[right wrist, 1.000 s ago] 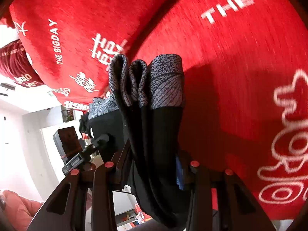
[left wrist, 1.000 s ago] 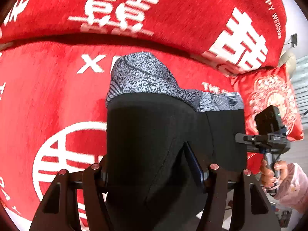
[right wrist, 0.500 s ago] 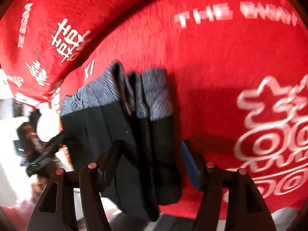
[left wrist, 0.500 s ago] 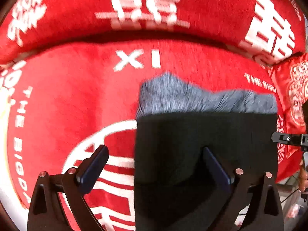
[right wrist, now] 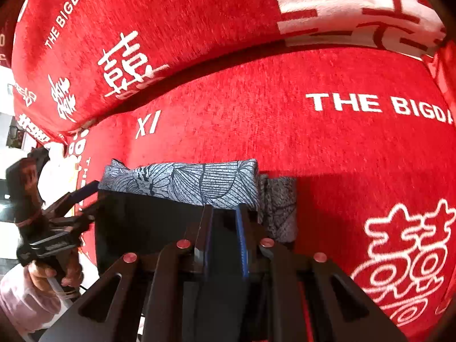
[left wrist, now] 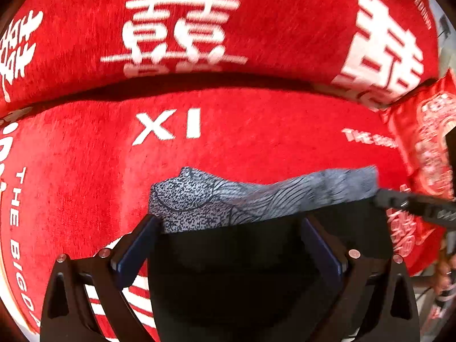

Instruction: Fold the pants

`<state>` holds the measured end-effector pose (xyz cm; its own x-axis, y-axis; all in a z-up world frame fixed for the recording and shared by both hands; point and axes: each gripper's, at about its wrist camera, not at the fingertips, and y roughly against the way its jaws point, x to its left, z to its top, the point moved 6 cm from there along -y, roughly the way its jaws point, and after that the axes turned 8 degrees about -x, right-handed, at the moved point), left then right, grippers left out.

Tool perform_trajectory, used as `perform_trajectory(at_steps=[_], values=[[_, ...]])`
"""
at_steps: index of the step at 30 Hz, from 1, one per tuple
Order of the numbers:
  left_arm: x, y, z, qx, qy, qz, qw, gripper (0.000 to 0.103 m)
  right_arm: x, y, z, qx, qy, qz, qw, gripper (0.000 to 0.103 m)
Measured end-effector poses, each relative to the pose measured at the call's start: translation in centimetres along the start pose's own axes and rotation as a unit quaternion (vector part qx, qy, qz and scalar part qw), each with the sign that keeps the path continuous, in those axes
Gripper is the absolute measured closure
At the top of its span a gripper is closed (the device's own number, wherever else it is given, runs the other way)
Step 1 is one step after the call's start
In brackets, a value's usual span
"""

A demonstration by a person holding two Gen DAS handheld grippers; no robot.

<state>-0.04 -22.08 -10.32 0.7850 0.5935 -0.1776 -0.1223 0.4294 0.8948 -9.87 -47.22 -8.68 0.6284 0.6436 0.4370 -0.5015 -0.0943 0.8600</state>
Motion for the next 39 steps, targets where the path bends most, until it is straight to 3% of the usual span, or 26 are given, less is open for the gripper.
perform_trajectory(at_steps=[4, 11, 20, 21, 24, 32, 34, 39], values=[[1.0, -0.9, -0.3, 0.012, 0.021, -0.005, 0.9997, 0.003, -0.1, -1.5, 0.5, 0.005, 0.007, -0.001, 1.000, 0.089], [1.0, 0.8, -1.0, 0.023, 0.017, 0.031, 0.9991, 0.003, 0.2, 0.3, -0.6, 0.004, -0.003, 0.000, 1.000, 0.086], [0.3, 3.8, -3.5, 0.039, -0.004, 0.052, 0.9979, 0.003, 0.3, 2.4, -7.4, 0.045, 0.017, -0.039, 0.998, 0.085], [0.2, 4.1, -3.7, 0.040, -0.006, 0.053, 0.9978, 0.003, 0.3, 2.7, -8.2, 0.045, 0.016, -0.046, 0.998, 0.080], [-0.3, 5.1, -4.6, 0.050, -0.014, 0.055, 0.9972, 0.003, -0.3, 3.8, -9.7, 0.046, -0.011, -0.058, 0.997, 0.043], [-1.5, 6.9, -7.3, 0.070, -0.036, 0.066, 0.9947, 0.001, -1.1, 5.7, -12.6, 0.049, -0.048, -0.084, 0.994, 0.038], [-1.8, 7.4, -7.8, 0.075, -0.036, 0.063, 0.9945, 0.001, -0.9, 6.2, -12.9, 0.046, -0.057, -0.090, 0.993, 0.026], [-3.0, 9.9, -8.3, 0.057, -0.053, 0.066, 0.9947, 0.001, 0.5, 7.5, -13.3, 0.033, -0.055, -0.114, 0.991, 0.018]])
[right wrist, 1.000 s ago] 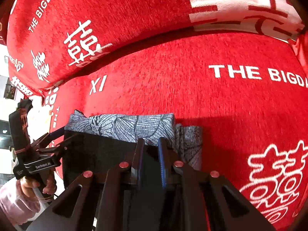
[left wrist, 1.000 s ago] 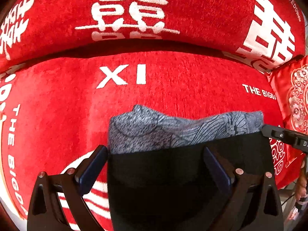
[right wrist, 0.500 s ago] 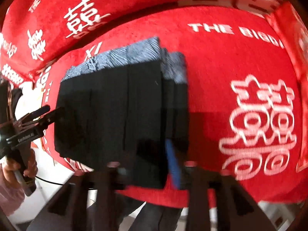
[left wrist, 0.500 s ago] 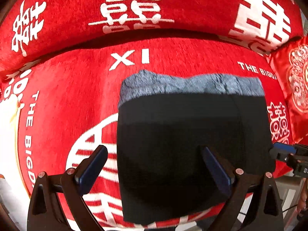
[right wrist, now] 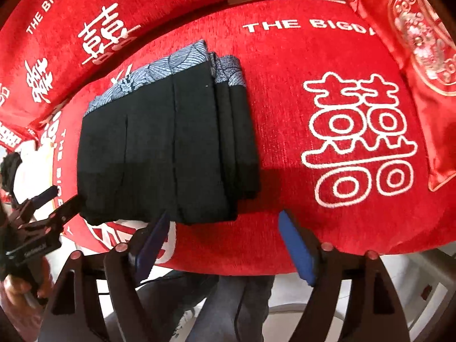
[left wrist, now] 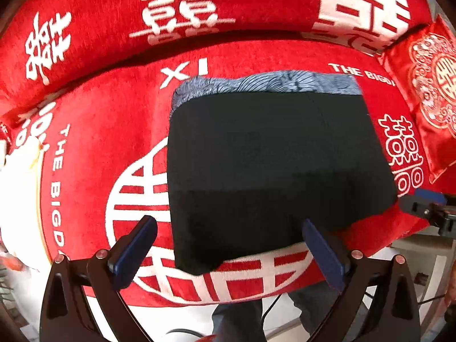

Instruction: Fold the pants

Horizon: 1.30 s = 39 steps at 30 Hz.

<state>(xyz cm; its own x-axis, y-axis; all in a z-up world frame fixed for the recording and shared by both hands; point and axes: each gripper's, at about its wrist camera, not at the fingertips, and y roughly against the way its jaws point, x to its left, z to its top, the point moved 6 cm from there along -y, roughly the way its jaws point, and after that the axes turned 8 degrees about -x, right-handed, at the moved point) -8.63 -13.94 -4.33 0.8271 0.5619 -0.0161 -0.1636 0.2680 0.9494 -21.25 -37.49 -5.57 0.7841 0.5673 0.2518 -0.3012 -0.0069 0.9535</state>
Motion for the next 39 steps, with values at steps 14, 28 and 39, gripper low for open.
perform_trajectory(at_steps=[14, 28, 39], values=[[0.6, 5.8, -1.4, 0.014, 0.006, 0.010, 0.9998, 0.001, 5.9, 4.7, -2.3, -0.007, 0.005, -0.029, 1.000, 0.000], [1.6, 10.2, -2.2, 0.010, 0.008, 0.012, 0.9998, 0.001, 9.8, 9.8, -2.9, -0.036, 0.024, -0.058, 0.997, 0.000], [1.2, 12.3, -1.9, -0.008, 0.024, 0.042, 0.9988, 0.001, 10.0, 11.5, -2.1, -0.030, 0.045, -0.059, 0.997, 0.000]])
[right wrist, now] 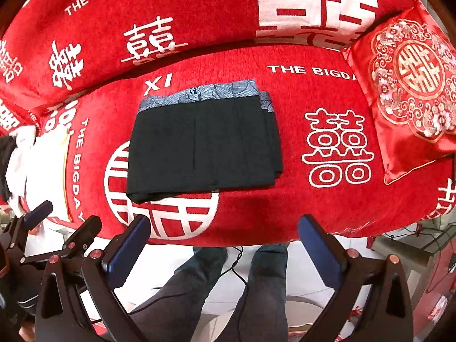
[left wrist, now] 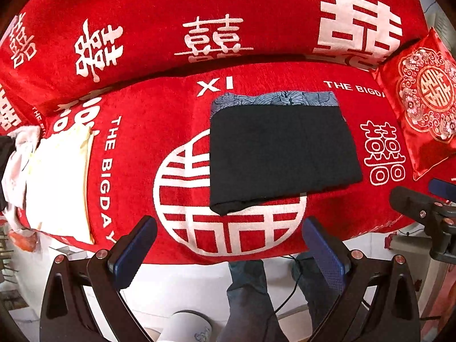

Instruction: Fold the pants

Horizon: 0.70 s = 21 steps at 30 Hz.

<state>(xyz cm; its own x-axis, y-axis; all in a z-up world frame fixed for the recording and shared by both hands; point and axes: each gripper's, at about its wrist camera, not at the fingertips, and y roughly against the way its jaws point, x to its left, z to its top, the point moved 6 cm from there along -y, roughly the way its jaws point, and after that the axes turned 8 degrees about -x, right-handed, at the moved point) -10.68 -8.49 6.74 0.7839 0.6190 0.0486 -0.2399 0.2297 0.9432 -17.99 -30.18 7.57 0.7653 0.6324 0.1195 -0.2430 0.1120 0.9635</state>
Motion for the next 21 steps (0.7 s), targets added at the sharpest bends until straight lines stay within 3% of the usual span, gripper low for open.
perform_trajectory(at_steps=[11, 21], values=[[-1.9, 0.9, -0.3, 0.004, -0.002, 0.029, 0.9996, 0.001, -0.6, 0.6, -0.3, 0.001, 0.028, -0.001, 1.000, 0.000], [-1.8, 1.3, -0.4, 0.006, 0.004, 0.032, 0.9995, 0.001, -0.3, 0.7, -0.3, -0.001, 0.042, -0.002, 0.999, 0.000]])
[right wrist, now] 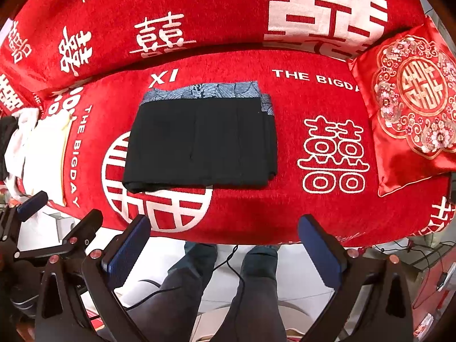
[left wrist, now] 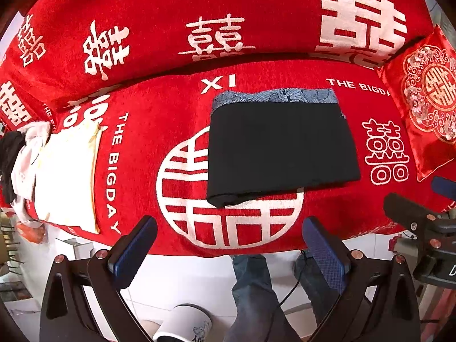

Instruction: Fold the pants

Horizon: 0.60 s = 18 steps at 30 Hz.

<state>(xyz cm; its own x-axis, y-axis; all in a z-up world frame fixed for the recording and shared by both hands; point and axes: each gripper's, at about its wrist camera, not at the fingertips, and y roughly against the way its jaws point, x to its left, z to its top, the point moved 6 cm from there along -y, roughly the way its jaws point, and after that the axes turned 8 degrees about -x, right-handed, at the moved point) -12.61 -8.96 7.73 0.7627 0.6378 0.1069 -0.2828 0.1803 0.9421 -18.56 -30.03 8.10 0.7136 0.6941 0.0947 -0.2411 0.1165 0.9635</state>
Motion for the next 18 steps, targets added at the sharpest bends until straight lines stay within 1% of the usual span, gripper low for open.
perform_trajectory(at_steps=[7, 18], values=[[-0.22, -0.17, -0.03, 0.004, -0.013, 0.005, 0.9999, 0.001, 0.20, 0.03, 0.22, -0.001, 0.000, 0.000, 1.000, 0.000], [-0.17, -0.55, 0.47, 0.005, -0.017, 0.007, 0.9998, 0.001, 0.30, -0.60, 1.03, 0.002, 0.000, -0.007, 1.000, 0.000]])
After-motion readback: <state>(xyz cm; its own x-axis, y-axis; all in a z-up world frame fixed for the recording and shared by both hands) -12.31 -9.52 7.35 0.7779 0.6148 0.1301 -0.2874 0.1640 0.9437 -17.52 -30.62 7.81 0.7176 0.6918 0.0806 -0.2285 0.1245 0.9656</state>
